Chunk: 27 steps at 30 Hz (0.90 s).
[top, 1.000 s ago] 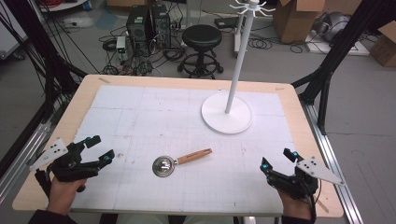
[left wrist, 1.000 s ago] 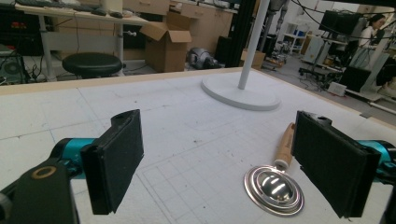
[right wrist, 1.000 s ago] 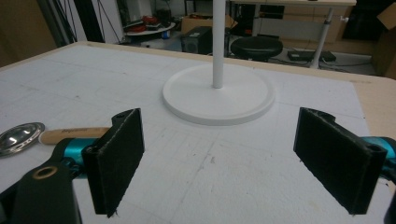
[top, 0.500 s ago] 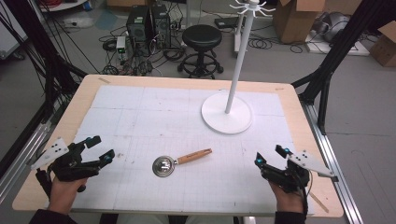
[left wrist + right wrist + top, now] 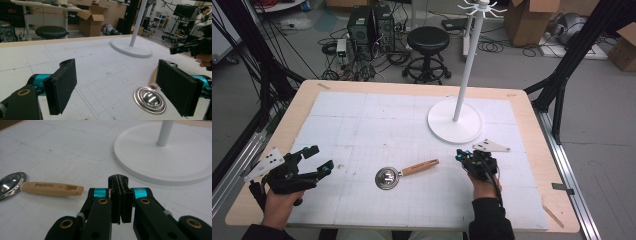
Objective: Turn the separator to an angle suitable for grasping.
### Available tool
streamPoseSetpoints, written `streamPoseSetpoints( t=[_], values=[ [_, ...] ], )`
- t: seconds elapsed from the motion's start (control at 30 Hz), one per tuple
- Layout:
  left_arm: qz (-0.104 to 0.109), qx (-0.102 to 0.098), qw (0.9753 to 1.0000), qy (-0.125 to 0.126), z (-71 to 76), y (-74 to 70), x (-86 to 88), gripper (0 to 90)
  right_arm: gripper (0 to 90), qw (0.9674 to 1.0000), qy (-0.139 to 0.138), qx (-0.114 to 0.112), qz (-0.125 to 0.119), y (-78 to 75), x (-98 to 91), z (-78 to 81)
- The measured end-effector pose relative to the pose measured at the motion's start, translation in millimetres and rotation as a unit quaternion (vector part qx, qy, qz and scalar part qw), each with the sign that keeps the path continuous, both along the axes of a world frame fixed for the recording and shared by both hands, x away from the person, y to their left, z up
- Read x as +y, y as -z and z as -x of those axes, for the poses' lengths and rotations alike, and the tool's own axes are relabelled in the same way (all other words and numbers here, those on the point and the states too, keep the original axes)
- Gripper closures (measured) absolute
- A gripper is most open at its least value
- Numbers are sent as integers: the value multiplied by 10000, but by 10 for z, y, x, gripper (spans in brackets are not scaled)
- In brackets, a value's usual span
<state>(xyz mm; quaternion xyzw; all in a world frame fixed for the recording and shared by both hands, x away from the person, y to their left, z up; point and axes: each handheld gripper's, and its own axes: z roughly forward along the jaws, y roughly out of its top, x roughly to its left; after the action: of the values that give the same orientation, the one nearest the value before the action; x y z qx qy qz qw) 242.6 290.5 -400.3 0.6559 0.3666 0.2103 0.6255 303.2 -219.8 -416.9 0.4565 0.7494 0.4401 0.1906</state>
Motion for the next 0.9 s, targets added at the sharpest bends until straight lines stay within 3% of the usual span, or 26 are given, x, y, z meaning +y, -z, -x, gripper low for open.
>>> streamPoseSetpoints(
  t=[0.1,0.23,0.47,0.6,0.9],
  values=[
    [8,30,10000,-18,-11,8,15,177,890,9986,-124,429,290,140,207,-115],
    [44,39,10000,-38,-14,8,34,177,890,9958,-338,640,565,251,399,-166],
    [11,51,10000,3,-22,13,25,178,891,9945,-635,522,657,273,526,-179],
    [13,62,10000,-4,-24,12,27,178,891,9944,-760,480,562,268,593,-177],
    [-12,69,10000,2,-27,14,28,178,891,9904,-1216,517,407,270,963,-187]
  ],
)
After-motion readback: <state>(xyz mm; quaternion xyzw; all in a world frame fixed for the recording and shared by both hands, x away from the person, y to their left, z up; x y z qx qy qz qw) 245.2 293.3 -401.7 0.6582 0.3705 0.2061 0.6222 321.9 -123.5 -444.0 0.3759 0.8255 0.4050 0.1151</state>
